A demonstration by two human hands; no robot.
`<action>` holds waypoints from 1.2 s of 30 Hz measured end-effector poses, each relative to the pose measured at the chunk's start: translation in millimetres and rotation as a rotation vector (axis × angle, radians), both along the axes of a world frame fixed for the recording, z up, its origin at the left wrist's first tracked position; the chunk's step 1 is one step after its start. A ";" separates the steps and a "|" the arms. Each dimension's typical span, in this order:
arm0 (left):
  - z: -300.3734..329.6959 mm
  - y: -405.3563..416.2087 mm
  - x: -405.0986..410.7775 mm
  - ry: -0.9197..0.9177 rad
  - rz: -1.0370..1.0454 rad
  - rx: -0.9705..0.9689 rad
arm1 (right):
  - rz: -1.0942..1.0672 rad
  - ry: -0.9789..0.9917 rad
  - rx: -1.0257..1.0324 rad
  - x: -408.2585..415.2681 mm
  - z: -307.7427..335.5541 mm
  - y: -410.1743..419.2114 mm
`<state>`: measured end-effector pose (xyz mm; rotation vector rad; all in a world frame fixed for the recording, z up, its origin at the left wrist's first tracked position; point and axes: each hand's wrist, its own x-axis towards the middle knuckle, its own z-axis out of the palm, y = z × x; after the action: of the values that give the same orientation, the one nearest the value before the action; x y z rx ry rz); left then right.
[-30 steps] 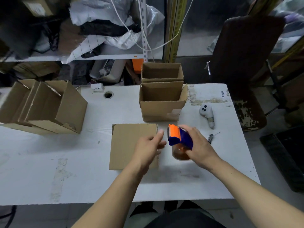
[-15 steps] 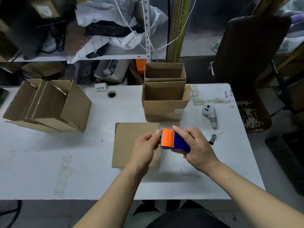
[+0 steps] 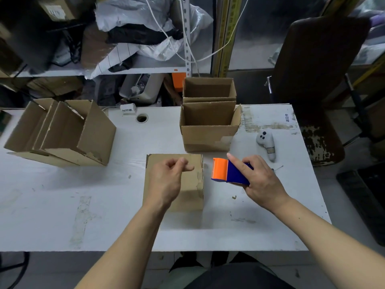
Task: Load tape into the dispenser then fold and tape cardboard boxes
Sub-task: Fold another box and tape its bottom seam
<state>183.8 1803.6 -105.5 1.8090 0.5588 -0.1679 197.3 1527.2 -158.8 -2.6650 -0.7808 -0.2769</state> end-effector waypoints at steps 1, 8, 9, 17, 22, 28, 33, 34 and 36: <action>-0.9 0.5 0.3 -0.003 0.011 -0.007 | -0.012 -0.004 0.002 1.0 0.5 1.6; -2.1 -33.9 -12.3 -0.361 -0.213 0.446 | -0.111 -0.083 -0.205 -2.7 -4.4 32.2; -6.2 -45.2 -16.1 -0.435 -0.314 0.549 | -0.154 -0.019 -0.287 -2.1 -6.8 39.1; 6.3 -25.6 -3.5 -0.102 -0.301 0.383 | -0.402 0.850 -0.087 5.5 -47.5 16.3; 9.1 -19.1 -2.1 -0.055 -0.277 0.172 | -0.447 0.913 -0.234 2.8 -66.7 12.0; 3.3 -16.4 -5.4 -0.038 -0.198 -0.055 | -0.273 1.097 0.971 0.4 -8.6 53.3; -12.8 -14.8 -9.2 0.010 -0.044 -0.197 | -0.281 1.545 1.262 -2.9 -0.4 76.9; -17.2 -14.9 -10.7 0.028 -0.033 -0.214 | -0.334 1.551 1.261 -3.6 -4.0 78.3; -27.4 -15.1 -13.1 0.061 -0.021 -0.204 | -0.449 1.534 1.337 -5.8 -10.4 79.9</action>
<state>170.7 1788.5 -132.9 1.6165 0.5455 -0.2848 191.4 1607.1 -169.2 -1.0668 0.4361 0.7891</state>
